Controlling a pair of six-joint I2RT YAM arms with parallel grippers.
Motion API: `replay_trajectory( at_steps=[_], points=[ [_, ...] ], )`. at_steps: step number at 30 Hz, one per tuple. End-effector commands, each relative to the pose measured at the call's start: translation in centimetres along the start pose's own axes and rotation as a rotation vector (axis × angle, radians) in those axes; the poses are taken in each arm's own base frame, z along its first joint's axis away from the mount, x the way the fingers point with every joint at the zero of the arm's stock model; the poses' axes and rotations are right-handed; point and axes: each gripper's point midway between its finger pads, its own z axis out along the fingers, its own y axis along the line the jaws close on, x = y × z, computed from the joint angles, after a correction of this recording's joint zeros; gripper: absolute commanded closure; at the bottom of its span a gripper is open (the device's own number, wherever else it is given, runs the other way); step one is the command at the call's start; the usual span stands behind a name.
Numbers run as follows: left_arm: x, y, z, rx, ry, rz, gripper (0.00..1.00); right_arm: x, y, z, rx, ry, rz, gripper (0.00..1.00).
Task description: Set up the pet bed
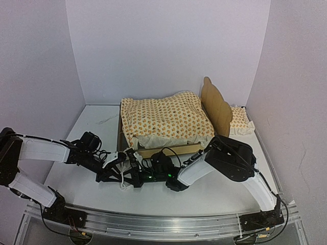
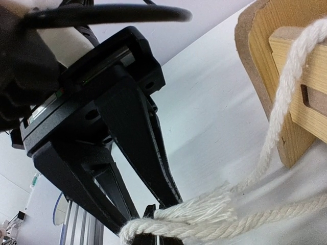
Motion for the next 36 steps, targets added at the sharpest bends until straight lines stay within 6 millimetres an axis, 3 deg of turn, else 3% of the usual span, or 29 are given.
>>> replay_trajectory(
  at_steps=[1, 2, 4, 9, 17, 20, 27, 31, 33, 35, 36],
  points=[
    [-2.1, 0.6, -1.9, 0.006, -0.073, -0.028, 0.72, -5.7, 4.8, -0.7, -0.101, -0.152, -0.042, 1.0],
    [-2.2, 0.8, -2.3, 0.004, -0.093, -0.033, 0.66, -5.6, 4.8, -0.6, -0.102, -0.149, -0.039, 1.0],
    [-2.5, 1.2, -2.5, -0.006, -0.13, -0.039, 0.64, -5.5, 4.7, -0.5, -0.106, -0.147, -0.034, 1.0],
    [-3.2, 1.2, -2.2, 0.008, -0.19, -0.018, 0.7, -5.5, 4.7, -0.5, -0.11, -0.147, -0.033, 1.0],
    [-2.5, -1.6, -2.8, 0.129, -0.183, -0.009, 0.69, -6.7, 5.1, -0.8, -0.105, -0.199, -0.048, 1.0],
    [-3.3, -1.1, -3.3, 0.125, -0.237, -0.025, 0.7, -7.3, 5.3, -0.9, -0.111, -0.218, -0.053, 1.0],
    [-2.7, -0.5, -2.9, 0.089, -0.225, 0.023, 0.96, -7.4, 4.8, -1.4, -0.098, -0.24, -0.04, 1.0],
    [-2.5, -1.0, -3.0, 0.112, -0.221, 0.05, 1.0, -7.5, 4.7, -1.4, -0.102, -0.254, -0.033, 1.0],
    [-2.5, -1.3, -3.1, 0.126, -0.216, 0.053, 0.93, -7.8, 4.7, -1.5, -0.104, -0.264, -0.028, 1.0],
    [-2.5, -1.3, -3.4, 0.132, -0.207, 0.042, 0.7, -7.9, 4.6, -1.6, -0.103, -0.266, -0.028, 1.0],
    [-2.4, -1.3, -3.7, 0.133, -0.21, 0.04, 0.64, -7.9, 4.6, -1.6, -0.102, -0.266, -0.027, 1.0]
  ],
)
